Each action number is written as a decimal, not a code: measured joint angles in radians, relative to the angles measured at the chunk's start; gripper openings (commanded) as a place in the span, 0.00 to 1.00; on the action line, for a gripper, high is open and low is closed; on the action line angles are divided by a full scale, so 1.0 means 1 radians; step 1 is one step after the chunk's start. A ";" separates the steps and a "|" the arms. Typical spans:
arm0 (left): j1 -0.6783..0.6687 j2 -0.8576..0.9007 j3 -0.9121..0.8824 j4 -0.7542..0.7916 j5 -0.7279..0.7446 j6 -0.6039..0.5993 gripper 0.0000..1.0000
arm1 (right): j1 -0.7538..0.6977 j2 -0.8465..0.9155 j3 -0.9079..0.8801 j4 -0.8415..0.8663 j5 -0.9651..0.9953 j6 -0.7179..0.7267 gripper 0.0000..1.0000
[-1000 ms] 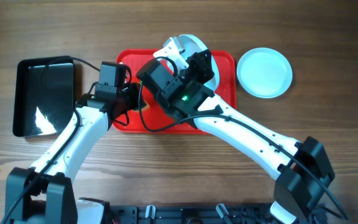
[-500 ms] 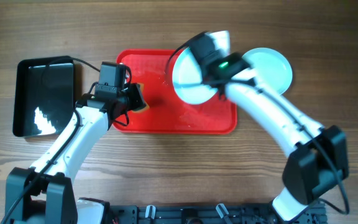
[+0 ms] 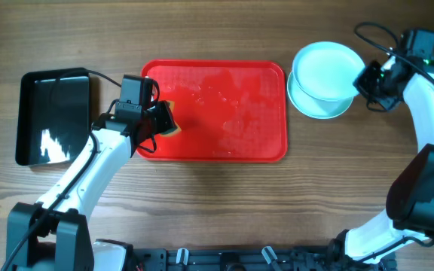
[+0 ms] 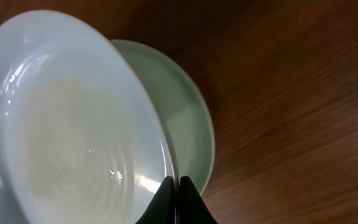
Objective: Clean dirty plates on tray and stack at the side
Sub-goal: 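Lift the last plate with the right gripper and stack it on the pile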
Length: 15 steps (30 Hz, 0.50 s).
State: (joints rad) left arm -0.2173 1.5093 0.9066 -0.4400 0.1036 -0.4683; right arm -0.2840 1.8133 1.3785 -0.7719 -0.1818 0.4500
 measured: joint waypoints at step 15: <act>0.000 0.000 0.000 0.013 0.000 0.000 0.04 | 0.018 0.000 -0.062 0.073 -0.178 -0.028 0.76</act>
State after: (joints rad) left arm -0.2173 1.5093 0.9066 -0.4274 0.1036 -0.4679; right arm -0.2657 1.8133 1.3167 -0.6991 -0.3595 0.4221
